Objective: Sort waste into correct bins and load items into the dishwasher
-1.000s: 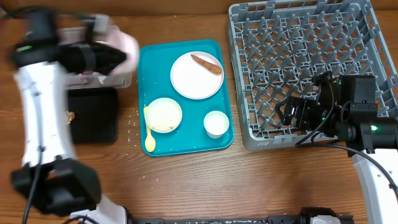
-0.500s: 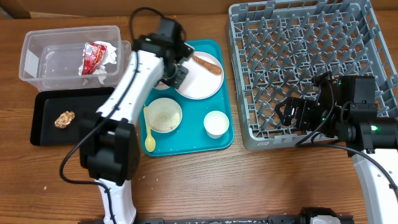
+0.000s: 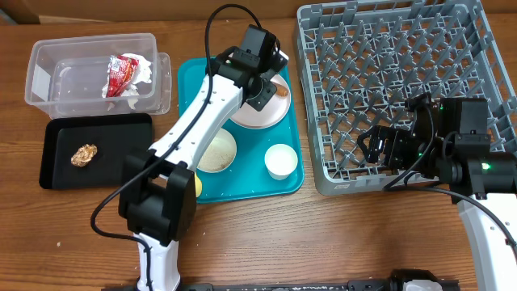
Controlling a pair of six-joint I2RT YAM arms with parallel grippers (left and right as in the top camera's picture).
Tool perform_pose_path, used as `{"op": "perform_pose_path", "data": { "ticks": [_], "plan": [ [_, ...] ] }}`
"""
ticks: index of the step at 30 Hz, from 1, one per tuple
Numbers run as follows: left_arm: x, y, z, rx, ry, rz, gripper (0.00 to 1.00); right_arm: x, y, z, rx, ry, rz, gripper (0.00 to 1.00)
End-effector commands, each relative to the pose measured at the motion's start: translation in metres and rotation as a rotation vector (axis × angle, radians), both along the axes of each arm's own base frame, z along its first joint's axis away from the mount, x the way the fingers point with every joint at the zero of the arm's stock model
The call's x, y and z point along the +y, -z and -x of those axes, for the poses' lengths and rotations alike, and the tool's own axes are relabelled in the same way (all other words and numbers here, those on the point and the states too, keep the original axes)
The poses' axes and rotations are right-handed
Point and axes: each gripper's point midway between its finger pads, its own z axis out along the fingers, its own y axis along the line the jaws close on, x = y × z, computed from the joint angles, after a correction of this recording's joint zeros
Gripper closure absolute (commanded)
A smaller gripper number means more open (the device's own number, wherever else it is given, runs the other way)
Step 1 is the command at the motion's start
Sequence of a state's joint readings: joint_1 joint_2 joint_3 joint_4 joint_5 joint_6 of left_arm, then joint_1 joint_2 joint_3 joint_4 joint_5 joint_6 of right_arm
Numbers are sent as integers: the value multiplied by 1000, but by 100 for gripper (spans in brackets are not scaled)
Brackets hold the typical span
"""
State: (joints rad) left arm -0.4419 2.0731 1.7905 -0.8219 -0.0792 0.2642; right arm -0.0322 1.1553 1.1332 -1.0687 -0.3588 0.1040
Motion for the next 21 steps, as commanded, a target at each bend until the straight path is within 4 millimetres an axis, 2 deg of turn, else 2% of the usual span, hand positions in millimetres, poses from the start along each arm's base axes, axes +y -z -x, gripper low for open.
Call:
{"op": "perform_pose_path", "data": {
  "ticks": [1, 4, 7, 10, 16, 19, 21],
  "plan": [
    [-4, 27, 7, 75, 27, -5, 96, -1, -9, -5, -27, -1, 2, 0],
    [-3, 32, 9, 93, 20, -11, 96, -2, -8, -5, -27, 3, 8, 0],
    [8, 27, 3, 69, -79, -15, 96, -2, -8, -5, -26, 3, 9, 0],
    [28, 21, -7, 44, -203, -16, 96, -2, -8, -5, -26, 3, 9, 0],
    [79, 22, -21, 56, -469, 48, 96, -2, -8, -5, -25, 3, 8, 0],
    [100, 23, -26, 58, -535, 70, 96, -2, -8, -6, -26, 3, 9, 0],
    [105, 25, -27, 67, -544, 85, 96, -2, -6, -7, -21, 3, 8, 0]
  ]
}}
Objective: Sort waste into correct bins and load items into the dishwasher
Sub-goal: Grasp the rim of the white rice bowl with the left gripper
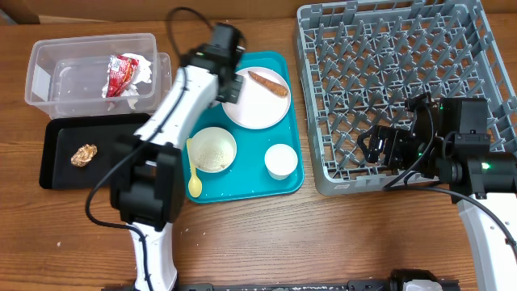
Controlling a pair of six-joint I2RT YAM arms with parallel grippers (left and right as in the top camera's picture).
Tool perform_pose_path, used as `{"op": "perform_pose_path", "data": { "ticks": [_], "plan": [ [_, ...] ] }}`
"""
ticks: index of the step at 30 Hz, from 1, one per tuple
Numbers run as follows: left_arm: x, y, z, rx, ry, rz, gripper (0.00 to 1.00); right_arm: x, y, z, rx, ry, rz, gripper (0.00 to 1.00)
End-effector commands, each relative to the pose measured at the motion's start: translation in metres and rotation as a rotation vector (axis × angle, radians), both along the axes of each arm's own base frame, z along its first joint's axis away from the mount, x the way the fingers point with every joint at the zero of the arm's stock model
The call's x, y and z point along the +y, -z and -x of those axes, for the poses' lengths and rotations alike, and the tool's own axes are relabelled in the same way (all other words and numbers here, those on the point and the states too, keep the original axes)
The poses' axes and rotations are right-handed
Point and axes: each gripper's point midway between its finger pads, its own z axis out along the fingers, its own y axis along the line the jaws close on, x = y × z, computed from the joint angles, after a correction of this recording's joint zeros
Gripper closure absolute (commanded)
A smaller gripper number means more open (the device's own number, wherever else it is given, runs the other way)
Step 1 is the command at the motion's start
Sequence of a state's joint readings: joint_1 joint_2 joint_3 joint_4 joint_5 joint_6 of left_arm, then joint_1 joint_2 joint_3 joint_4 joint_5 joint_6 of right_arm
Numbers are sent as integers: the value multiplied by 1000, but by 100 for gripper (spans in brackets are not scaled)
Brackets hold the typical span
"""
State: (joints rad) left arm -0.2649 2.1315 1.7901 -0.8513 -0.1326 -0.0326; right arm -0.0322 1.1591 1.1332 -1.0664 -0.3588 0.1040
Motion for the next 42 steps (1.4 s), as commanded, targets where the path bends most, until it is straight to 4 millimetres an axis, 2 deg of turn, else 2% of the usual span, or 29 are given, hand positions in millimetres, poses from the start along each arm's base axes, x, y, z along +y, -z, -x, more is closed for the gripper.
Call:
{"op": "perform_pose_path", "data": {
  "ticks": [1, 5, 12, 13, 14, 16, 19, 20, 23, 25, 28, 30, 33, 37, 39, 42],
  "plan": [
    [10, -4, -3, -11, -80, 36, 96, -2, -6, -6, -19, 3, 8, 0],
    [8, 2, -1, 10, -60, 46, 96, -2, -2, -8, -5, 3, 7, 0],
    [-14, 4, 6, 31, 39, 63, 96, -2, 0, -7, 7, 3, 7, 0],
    [-15, 5, 9, 43, 44, 59, 92, -2, 0, -6, 8, 3, 7, 0],
    [-14, 6, 12, 53, 44, 50, 80, -2, 0, -6, 11, 2, 7, 0],
    [-7, 8, 15, 66, 31, 14, 43, -2, 1, -5, 18, 3, 7, 0],
    [9, 3, 15, 67, -10, -25, 25, -2, 2, -3, 28, 4, 10, 0],
    [13, -2, 14, 69, -19, -25, 22, -2, 3, -2, 30, 4, 10, 0],
    [17, -32, 17, 85, -46, 3, 20, -2, 3, -2, 30, 4, 10, 0],
    [10, -58, 24, 106, -25, 41, 21, -2, 2, -3, 27, 4, 10, 0],
    [-4, -89, 43, 157, 52, 92, 22, -2, 2, -3, 26, 4, 10, 0],
    [-10, -98, 60, 207, 87, 89, 23, -2, 2, -3, 26, 4, 9, 0],
    [-15, -92, 92, 326, 122, 55, 26, -2, 2, -3, 26, 4, 10, 0],
    [-22, -69, 138, 516, 163, -4, 32, -2, 2, -4, 22, 4, 10, 0],
    [-28, -55, 150, 567, 164, -18, 34, -2, 1, -5, 15, 4, 10, 0],
    [-38, -29, 156, 586, 176, -32, 34, -2, 0, -8, 4, 4, 10, 0]
  ]
}}
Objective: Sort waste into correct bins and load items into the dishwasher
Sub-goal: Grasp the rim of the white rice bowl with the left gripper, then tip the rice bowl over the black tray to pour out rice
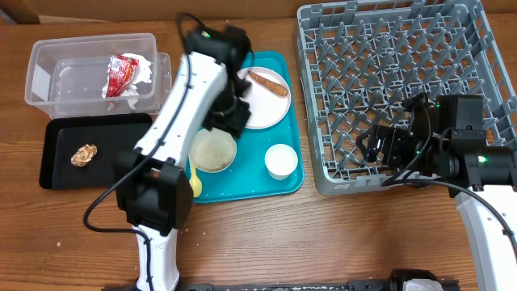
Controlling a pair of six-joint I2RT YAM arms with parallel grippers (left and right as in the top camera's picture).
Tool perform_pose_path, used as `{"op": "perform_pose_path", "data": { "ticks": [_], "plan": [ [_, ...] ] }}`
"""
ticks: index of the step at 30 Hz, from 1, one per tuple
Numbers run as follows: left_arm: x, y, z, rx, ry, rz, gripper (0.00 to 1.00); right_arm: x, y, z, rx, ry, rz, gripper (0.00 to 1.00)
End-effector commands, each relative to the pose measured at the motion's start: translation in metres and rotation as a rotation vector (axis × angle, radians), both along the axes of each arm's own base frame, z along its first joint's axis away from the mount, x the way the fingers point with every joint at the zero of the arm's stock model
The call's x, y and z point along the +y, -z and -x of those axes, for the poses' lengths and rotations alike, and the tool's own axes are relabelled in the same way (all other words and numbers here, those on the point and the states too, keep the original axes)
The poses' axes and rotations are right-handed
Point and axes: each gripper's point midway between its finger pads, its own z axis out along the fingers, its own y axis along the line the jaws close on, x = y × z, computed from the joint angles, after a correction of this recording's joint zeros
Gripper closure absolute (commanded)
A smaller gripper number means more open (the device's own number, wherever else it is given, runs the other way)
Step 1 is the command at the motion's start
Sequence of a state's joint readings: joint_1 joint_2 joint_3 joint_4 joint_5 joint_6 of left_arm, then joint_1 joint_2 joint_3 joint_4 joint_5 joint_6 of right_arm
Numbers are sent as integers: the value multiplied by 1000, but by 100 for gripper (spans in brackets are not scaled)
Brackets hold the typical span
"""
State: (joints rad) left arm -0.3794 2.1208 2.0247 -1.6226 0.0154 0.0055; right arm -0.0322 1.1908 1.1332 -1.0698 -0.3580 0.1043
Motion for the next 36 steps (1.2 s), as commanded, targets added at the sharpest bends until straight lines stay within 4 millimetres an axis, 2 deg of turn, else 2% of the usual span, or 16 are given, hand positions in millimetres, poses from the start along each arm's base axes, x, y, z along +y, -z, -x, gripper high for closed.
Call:
{"op": "perform_pose_path", "data": {
  "ticks": [1, 5, 7, 9, 11, 13, 16, 19, 24, 32, 36],
  "plan": [
    [-10, 26, 10, 37, 7, -6, 34, -2, -9, -6, -33, 3, 11, 0],
    [-15, 61, 6, 7, -49, -6, 37, -2, -8, -5, -29, 3, 11, 0],
    [-16, 75, 3, -11, -67, 1, 42, -2, -8, -5, -28, 3, 11, 0],
    [-17, 89, 1, -30, -80, 9, 51, -2, -8, -5, -29, 3, 11, 0],
    [-17, 96, 0, -39, -81, 12, 59, -2, -8, -5, -29, 3, 11, 0],
    [-18, 102, 0, -43, -80, 15, 76, -2, -8, -5, -29, 3, 11, 0],
    [-19, 103, -1, -50, -79, 18, 96, -2, -8, -5, -29, 3, 10, 0],
    [-20, 101, -3, -54, -79, 20, 96, -2, -8, -4, -26, 3, 10, 0],
    [-18, 84, 1, -26, -79, 7, 96, -2, -8, -4, -26, 3, 10, 0],
    [-19, 14, -7, -43, -55, 18, 96, -2, -8, -4, -26, 3, 11, 0],
    [-4, -20, -20, -87, -72, 40, 96, -2, -8, -4, -26, 3, 11, 0]
  ]
}}
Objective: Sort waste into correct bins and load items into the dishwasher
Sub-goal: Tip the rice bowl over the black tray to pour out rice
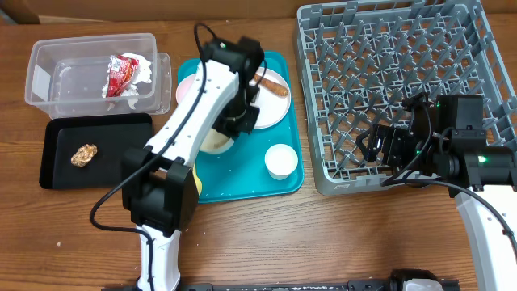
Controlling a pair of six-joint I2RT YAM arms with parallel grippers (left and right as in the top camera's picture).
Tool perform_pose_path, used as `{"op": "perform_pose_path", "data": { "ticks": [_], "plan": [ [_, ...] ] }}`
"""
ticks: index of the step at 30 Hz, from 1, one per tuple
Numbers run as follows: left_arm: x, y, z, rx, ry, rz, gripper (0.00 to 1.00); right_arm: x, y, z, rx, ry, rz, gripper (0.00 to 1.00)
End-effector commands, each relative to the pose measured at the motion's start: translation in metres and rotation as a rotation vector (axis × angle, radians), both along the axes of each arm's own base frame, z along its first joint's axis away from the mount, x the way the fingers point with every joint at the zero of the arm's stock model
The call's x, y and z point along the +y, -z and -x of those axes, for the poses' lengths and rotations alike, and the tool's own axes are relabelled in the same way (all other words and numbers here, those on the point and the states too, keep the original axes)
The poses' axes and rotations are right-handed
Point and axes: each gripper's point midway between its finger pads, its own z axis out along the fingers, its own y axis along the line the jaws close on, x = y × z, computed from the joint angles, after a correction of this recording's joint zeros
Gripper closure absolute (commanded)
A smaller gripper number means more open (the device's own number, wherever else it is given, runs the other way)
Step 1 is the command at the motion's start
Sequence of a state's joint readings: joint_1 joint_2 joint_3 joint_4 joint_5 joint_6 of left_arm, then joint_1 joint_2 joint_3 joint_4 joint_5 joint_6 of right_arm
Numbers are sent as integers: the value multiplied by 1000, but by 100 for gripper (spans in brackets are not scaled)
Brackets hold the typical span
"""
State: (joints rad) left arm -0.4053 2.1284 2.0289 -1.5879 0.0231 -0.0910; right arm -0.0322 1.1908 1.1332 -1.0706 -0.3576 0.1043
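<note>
A teal tray [291,182] holds a white plate [275,105] with a brown strip of food [273,82], a white bowl [212,145] and a white cup [280,160]. A yellow spoon [197,183] peeks out beside my left arm. My left gripper [245,115] hangs over the plate's lower left edge, just above the bowl; its fingers are too dark to read. My right gripper [370,145] hovers open over the front of the grey dish rack [388,48], holding nothing.
A clear plastic bin [48,81] at the back left holds a red and white wrapper [123,73]. In front of it, a black tray [121,162] carries a brown food scrap [83,154]. My left arm covers much of the bowl.
My left gripper has shifted slightly right, from the bowl's upper right rim to the plate's lower left edge. The right arm has not moved.
My left gripper was first over the plate by the food strip. Then it stood off the plate's left edge. Then it was down between plate and bowl, where it still is. The food strip stays on the plate; the right arm held still throughout.
</note>
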Motion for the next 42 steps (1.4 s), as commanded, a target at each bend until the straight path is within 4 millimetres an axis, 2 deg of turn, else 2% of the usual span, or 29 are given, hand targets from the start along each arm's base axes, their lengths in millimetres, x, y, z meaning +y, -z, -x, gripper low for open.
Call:
{"op": "perform_pose_path", "data": {
  "ticks": [1, 4, 10, 13, 17, 23, 30, 35, 42],
  "plan": [
    [17, -31, -19, -70, -18, 36, 96, -2, -8, -5, -27, 3, 10, 0],
    [43, -50, -29, -94, -86, 65, 96, -2, -8, -5, -27, 3, 10, 0],
    [93, -84, -35, -145, -236, 257, 96, -2, -8, -4, -26, 3, 10, 0],
    [122, -104, -29, -194, -291, 337, 96, -2, -8, -5, -28, 3, 10, 0],
    [155, -113, -15, -222, -334, 395, 96, -2, -9, -5, -31, 3, 10, 0],
    [184, -97, -4, -233, -389, 622, 96, -2, -9, -6, -34, 3, 11, 0],
    [201, -70, 5, -320, -447, 979, 96, -2, -9, -6, -33, 3, 10, 0],
    [218, -48, 1, -440, -521, 1112, 96, -2, -9, -6, -34, 3, 10, 0],
    [230, -36, 2, -563, -610, 1287, 96, -2, -8, -4, -22, 3, 9, 0]
  ]
}}
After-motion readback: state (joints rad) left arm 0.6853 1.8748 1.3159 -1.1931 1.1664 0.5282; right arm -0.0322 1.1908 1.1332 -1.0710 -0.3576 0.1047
